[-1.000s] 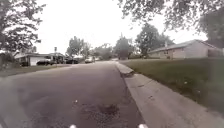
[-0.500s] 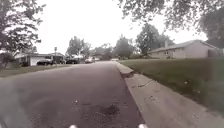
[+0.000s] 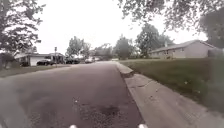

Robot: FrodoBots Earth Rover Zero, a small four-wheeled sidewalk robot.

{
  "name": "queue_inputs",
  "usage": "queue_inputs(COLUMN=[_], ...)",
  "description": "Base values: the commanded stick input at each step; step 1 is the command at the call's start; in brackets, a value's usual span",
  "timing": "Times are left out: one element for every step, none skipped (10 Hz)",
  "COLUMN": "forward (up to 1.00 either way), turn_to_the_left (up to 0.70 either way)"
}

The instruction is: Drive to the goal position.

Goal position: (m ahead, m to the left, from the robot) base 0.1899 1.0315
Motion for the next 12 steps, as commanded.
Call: queue_inputs(forward=[0.06,0.06,0.07,0.06,0.07,0.07,0.07,0.07,0.07,0.07,0.07,0.07], turn_to_the_left=[0.0,0.0,0.0,0.0,0.0,0.0,0.0,0.0,0.0,0.0,0.0,0.0])
